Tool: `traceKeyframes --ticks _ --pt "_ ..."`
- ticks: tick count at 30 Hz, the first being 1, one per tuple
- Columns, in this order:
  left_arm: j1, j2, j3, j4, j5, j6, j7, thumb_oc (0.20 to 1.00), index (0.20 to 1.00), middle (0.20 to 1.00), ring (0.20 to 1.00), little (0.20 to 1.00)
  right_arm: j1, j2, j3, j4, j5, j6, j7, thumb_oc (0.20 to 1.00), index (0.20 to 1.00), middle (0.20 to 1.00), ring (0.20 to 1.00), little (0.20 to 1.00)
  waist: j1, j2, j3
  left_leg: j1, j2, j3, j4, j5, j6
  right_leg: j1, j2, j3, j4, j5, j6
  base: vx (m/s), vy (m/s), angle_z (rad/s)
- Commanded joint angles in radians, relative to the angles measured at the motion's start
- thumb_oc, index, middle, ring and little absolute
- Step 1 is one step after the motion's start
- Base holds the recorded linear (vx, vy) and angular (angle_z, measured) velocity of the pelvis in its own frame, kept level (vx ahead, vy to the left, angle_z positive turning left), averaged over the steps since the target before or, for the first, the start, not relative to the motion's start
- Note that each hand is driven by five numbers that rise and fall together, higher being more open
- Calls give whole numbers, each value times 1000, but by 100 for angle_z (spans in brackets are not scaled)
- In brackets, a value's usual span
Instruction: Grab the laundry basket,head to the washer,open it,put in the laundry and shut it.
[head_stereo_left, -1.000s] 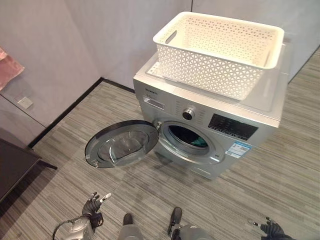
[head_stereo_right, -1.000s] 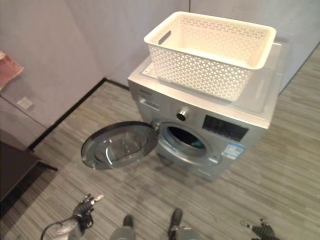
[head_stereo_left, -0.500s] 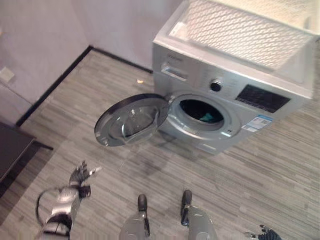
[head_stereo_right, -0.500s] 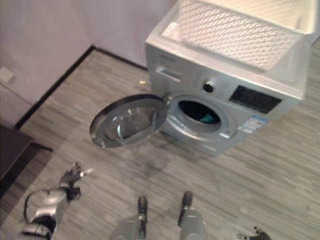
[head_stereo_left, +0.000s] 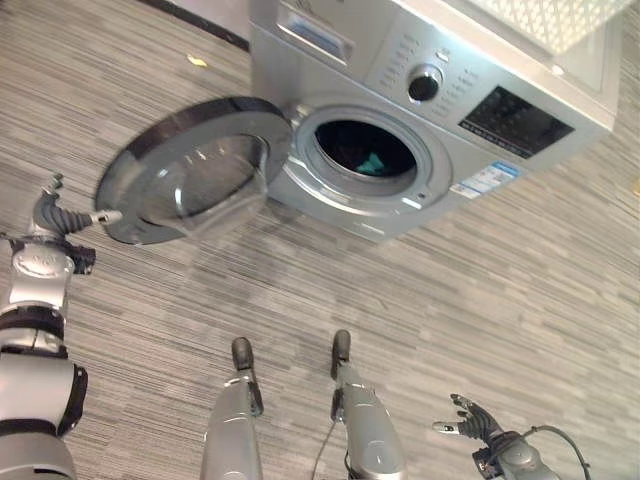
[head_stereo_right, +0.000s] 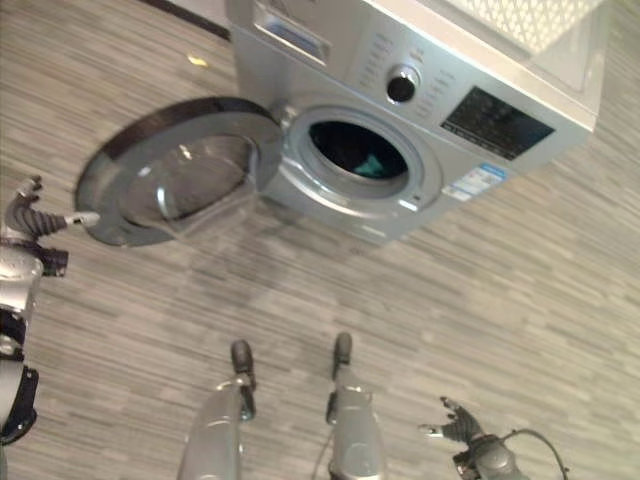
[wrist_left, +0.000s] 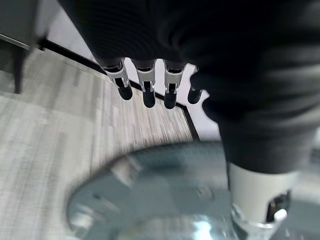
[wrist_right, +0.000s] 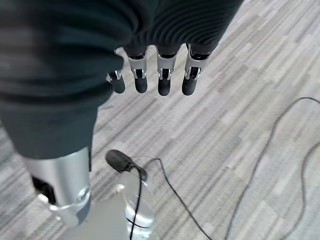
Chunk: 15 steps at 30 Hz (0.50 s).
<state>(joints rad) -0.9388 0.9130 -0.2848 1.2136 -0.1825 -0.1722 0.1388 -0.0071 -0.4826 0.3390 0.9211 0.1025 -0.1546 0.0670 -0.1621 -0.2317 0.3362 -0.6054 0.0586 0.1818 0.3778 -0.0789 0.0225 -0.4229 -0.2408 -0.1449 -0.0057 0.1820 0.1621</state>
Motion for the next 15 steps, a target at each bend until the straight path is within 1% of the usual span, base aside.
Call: traceKeyframes --ticks 1,2,5,6,8,9,10,11,12,13,14,15 --pt "36 7 13 35 17 -33 52 1000 1000 1000 1000 1000 3 -87 7 3 2 -21 -14 1000 1000 1000 1000 1000 23 29 -29 72 37 -42 -67 16 -74 73 -65 0 -19 147 97 -2 -16 -24" --pt "23 -3 5 42 14 -31 51 1000 1000 1000 1000 1000 0 -86 12 -3 5 -22 -16 1000 1000 1000 1000 1000 18 26 -28 61 40 -41 -64 16 -74 64 -62 1 -21 149 98 27 -22 -24" --pt "37 -124 -23 27 32 -33 54 1000 1000 1000 1000 1000 10 -51 40 -3 -15 -20 -25 1000 1000 1000 1000 1000 14 27 -24 62 49 -40 -65 20 -74 56 -61 13 -23 151 100 50 -27 -10" --pt "73 -169 -14 2 31 -40 64 1000 1000 1000 1000 1000 15 -47 43 -2 -21 -22 -26 1000 1000 1000 1000 1000 19 28 -26 73 49 -36 -73 22 -74 58 -61 12 -22 145 99 47 -47 -5" --pt "132 -264 25 -40 -42 -52 88 1000 1000 1000 1000 1000 26 -35 35 -6 -22 -23 -33 1000 1000 1000 1000 1000 32 34 -27 89 44 -39 -87 30 -74 68 -63 11 -17 126 94 25 -65 -6" --pt "133 -264 25 -41 -42 -52 88 1000 1000 1000 1000 1000 26 -36 35 -6 -22 -23 -33 1000 1000 1000 1000 1000 32 35 -27 89 44 -39 -88 30 -74 68 -63 11 -17 125 94 27 -85 -3" --pt "157 -328 23 -79 -70 -64 93 1000 1000 1000 1000 1000 34 -30 30 2 -33 -23 -39 1000 1000 1000 1000 1000 39 46 -31 111 34 -44 -109 38 -73 79 -67 3 -13 113 90 18 -53 -1" --pt "157 -328 23 -79 -70 -64 93 1000 1000 1000 1000 1000 34 -30 30 2 -33 -23 -39 1000 1000 1000 1000 1000 39 46 -31 111 34 -44 -109 38 -73 79 -67 3 -13 113 90 41 -132 5" --pt "214 -409 2 -160 -82 -73 86 1000 1000 1000 1000 1000 24 -19 26 33 -45 -19 -49 1000 1000 1000 1000 1000 54 65 -37 140 21 -57 -150 57 -75 95 -70 -9 -8 98 87 50 -142 12" --pt "268 -467 -30 -221 -67 -77 70 1000 1000 1000 1000 1000 16 -10 18 42 -57 -15 -62 1000 1000 1000 1000 1000 70 87 -46 176 14 -65 -197 80 -79 113 -70 -19 -3 72 80 50 -142 30" --pt "269 -467 -30 -221 -67 -77 70 1000 1000 1000 1000 1000 16 -10 18 42 -57 -15 -62 1000 1000 1000 1000 1000 70 87 -45 177 13 -64 -198 81 -79 113 -70 -19 -3 72 80 52 -116 34" --pt "299 -502 -52 -252 -41 -71 67 1000 1000 1000 1000 1000 7 -8 6 48 -57 -11 -70 1000 1000 1000 1000 1000 76 101 -54 207 8 -69 -231 97 -80 130 -68 -23 -3 58 74 26 -53 27"
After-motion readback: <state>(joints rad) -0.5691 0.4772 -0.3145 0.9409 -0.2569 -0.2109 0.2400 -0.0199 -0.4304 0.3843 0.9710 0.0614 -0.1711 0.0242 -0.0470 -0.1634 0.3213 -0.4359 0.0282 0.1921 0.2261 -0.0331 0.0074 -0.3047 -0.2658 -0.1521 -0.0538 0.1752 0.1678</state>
